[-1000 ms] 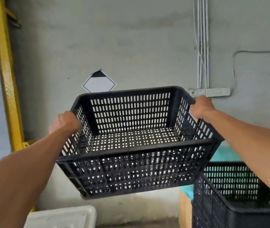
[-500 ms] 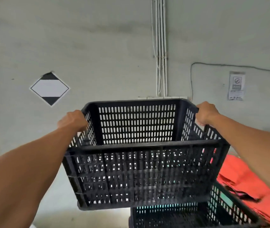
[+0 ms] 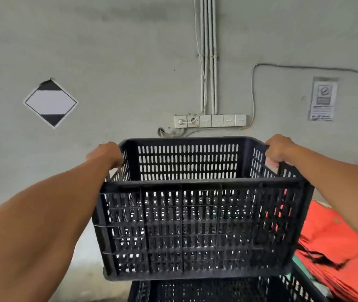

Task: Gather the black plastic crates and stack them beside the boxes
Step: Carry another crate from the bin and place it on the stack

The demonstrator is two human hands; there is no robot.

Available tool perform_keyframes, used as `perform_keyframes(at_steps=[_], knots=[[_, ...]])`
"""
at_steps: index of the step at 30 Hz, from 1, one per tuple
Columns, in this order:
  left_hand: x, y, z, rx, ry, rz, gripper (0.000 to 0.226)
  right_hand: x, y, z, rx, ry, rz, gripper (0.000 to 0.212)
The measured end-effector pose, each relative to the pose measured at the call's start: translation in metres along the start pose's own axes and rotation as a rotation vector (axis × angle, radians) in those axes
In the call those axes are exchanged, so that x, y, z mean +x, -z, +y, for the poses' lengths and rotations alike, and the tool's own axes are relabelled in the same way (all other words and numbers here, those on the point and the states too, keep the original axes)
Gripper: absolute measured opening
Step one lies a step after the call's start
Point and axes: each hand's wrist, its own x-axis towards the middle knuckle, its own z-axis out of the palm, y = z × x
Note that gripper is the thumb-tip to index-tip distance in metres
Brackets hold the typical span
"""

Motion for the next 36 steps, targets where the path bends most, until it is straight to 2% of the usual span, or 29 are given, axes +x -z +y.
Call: perform_keyframes(at_steps=[5, 11, 17, 25, 36], knots=[[-0.021, -0.019, 0.012, 0.017, 0.091, -0.023, 0.002, 0.014, -0.004, 0.021, -0.002, 0.072, -0.066, 0.037], [-0.029, -0.031, 0.022, 0.076, 0.115, -0.038, 0.008, 0.028, -0.020, 0.048, 0.058, 0.059, -0.145, 0.026], [-0.027, -0.052, 0.028, 0.067, 0.119, -0.004, 0.022, 0.029, -0.038, 0.063, 0.018, 0.041, -0.165, 0.031], [-0.017, -0.058, 0.044, 0.146, 0.109, -0.115, 0.019, 0.037, -0.049, 0.070, -0.037, 0.014, -0.215, 0.035], [-0.019, -0.064, 0.058, 0.143, 0.092, -0.123, 0.017, 0.052, -0.050, 0.084, -0.047, 0.013, -0.235, 0.033]])
